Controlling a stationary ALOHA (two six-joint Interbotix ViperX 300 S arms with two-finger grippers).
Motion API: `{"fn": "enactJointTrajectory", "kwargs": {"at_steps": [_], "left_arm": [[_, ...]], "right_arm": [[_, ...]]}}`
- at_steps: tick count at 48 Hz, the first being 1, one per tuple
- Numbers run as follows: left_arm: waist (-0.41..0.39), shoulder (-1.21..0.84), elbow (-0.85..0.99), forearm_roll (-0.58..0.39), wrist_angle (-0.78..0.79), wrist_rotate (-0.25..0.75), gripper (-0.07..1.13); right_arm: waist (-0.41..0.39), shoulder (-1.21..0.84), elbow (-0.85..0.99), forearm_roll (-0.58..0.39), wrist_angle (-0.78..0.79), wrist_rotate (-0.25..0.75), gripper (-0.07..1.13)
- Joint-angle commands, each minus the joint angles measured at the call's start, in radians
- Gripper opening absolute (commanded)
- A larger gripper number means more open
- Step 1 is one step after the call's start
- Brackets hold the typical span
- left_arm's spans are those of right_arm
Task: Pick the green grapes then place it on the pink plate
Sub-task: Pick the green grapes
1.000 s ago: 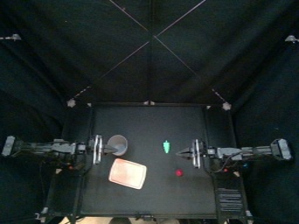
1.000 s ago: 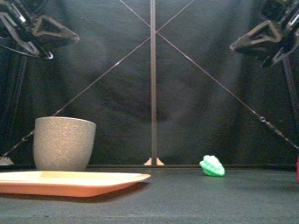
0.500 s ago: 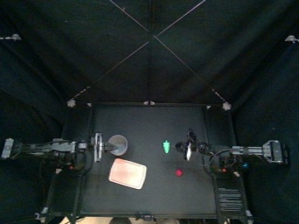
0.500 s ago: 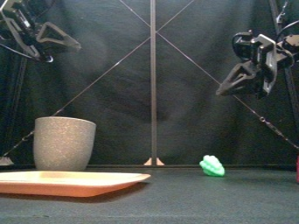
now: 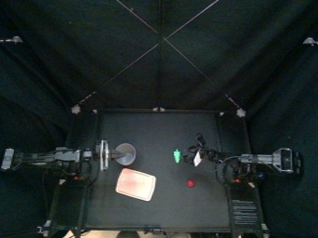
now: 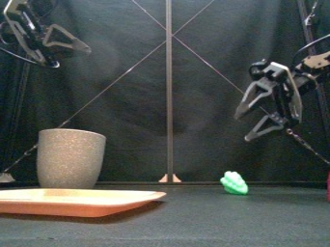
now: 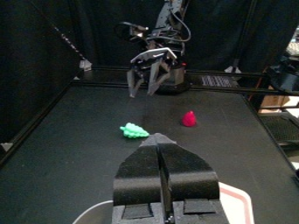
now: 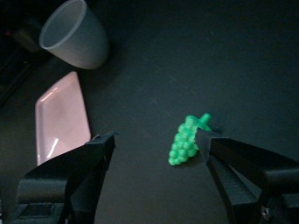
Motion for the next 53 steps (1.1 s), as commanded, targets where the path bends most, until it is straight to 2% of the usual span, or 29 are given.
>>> {"fn": "enactJointTrajectory", "kwargs": {"at_steps": [1,14,38,41,53], "left_arm": [[0.005,0.002,-0.032,0.005,-0.011,0.002,0.11],[0.008,0.002,-0.023,0.018,-0.009,0.000,0.11],[0.000,0.002,-0.011,0.011,-0.011,-0.003,0.11],[0.000,0.002,-0.011,0.011,-0.011,-0.005,0.11],[-0.002,0.002,-0.009,0.003,-0.009,-0.005,0.11]], "right_arm": [[-0.011,0.094,-0.063,0.003,-0.005,0.021,1.03],[-0.012,0.285,-0.141,0.014,0.008,0.057,1.03],[-0.015,0.365,-0.161,0.048,0.051,0.057,1.01],[-0.012,0.371,-0.167,0.048,0.060,0.055,0.98],[-0.006,0.383,-0.181,0.046,0.064,0.054,0.69]]}}
